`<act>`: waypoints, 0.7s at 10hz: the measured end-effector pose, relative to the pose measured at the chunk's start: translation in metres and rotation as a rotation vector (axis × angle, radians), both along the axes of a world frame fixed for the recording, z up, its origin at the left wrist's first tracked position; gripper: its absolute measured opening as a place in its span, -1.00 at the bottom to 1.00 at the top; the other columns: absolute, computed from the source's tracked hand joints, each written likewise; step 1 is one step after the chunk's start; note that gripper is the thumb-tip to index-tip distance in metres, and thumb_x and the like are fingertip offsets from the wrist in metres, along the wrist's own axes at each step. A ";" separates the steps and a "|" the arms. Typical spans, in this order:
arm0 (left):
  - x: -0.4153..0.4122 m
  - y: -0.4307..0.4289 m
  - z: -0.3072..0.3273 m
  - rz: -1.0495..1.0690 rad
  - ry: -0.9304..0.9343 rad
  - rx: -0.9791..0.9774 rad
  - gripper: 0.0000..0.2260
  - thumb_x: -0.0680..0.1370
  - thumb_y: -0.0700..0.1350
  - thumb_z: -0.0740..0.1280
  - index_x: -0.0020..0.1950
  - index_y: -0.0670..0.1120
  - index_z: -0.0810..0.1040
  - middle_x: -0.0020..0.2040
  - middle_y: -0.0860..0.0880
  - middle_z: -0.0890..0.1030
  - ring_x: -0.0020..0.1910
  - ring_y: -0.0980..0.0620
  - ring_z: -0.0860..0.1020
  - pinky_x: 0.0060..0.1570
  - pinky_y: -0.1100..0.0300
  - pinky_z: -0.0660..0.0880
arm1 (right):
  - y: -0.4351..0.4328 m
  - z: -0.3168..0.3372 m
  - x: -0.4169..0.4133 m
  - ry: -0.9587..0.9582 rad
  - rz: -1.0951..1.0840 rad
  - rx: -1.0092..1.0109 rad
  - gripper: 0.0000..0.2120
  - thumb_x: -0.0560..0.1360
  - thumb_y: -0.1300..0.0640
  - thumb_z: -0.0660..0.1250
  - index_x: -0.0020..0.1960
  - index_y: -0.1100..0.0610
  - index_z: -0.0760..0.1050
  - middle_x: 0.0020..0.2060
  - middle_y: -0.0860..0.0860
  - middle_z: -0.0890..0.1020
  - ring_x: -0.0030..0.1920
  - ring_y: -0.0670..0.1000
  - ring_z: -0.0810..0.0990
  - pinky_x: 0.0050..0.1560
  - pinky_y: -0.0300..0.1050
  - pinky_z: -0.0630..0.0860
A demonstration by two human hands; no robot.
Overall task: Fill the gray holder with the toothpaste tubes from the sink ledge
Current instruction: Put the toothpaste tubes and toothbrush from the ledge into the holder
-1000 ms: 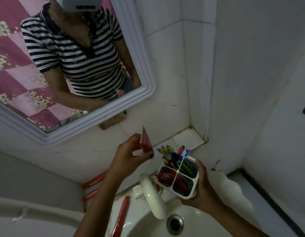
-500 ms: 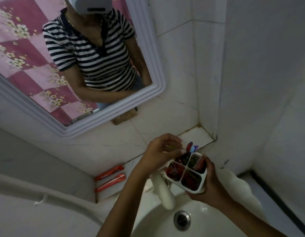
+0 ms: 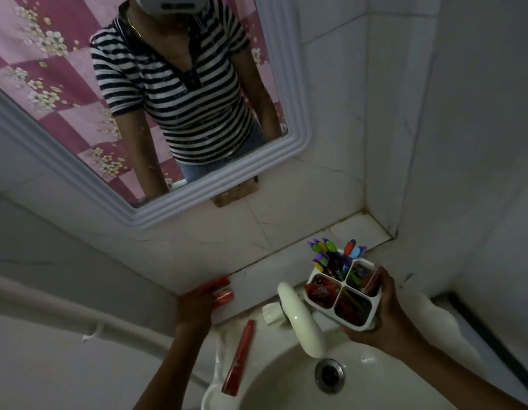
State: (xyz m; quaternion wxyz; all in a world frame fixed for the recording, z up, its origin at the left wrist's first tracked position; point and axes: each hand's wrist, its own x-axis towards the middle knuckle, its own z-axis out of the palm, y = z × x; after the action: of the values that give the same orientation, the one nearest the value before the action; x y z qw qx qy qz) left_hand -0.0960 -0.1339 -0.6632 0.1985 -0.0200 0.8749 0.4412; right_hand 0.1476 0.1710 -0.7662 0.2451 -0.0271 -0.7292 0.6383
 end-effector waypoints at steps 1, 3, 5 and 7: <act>0.008 0.015 0.018 -0.253 0.249 -0.451 -0.74 0.58 -0.03 0.28 0.26 0.05 0.54 0.07 0.05 0.69 0.00 0.09 0.67 -0.07 0.26 0.57 | -0.002 0.023 -0.002 -0.169 0.000 -0.032 0.21 0.05 -0.25 0.74 0.41 -0.62 0.01 0.48 -0.18 0.36 0.37 -0.27 0.53 0.23 -0.30 0.59; 0.041 0.075 0.100 -0.306 0.437 0.061 -0.77 0.42 -0.15 0.50 -0.06 0.00 0.49 -0.15 -0.04 0.71 -0.17 0.08 0.71 -0.32 0.23 0.62 | 0.000 0.020 -0.001 -0.237 -0.011 -0.026 0.27 0.09 -0.16 0.75 0.51 -0.49 -0.04 0.45 -0.37 0.36 0.45 -0.19 0.49 0.26 -0.31 0.57; 0.080 0.133 0.144 -0.581 0.309 0.256 -0.80 0.42 -0.25 0.50 -0.05 -0.15 0.53 -0.05 -0.13 0.65 -0.12 -0.02 0.71 -0.12 0.16 0.67 | -0.005 0.034 0.000 -0.300 -0.004 -0.079 0.26 0.14 -0.14 0.74 0.54 -0.43 -0.06 0.48 -0.33 0.35 0.48 -0.17 0.47 0.32 -0.30 0.54; 0.081 0.150 0.112 -0.687 0.227 -0.032 -0.75 0.32 -0.03 0.57 -0.11 -0.05 0.60 -0.09 0.00 0.70 -0.13 0.05 0.70 0.00 -0.04 0.65 | 0.001 0.029 0.000 -0.278 -0.027 -0.042 0.30 0.08 -0.24 0.75 0.52 -0.48 -0.07 0.54 -0.14 0.30 0.50 -0.07 0.46 0.39 0.07 0.59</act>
State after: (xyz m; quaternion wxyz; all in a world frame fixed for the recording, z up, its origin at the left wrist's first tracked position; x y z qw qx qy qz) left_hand -0.0150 0.0162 -0.5516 0.2365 0.3211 0.8540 0.3342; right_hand 0.1476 0.1724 -0.7369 0.1495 -0.1303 -0.7421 0.6402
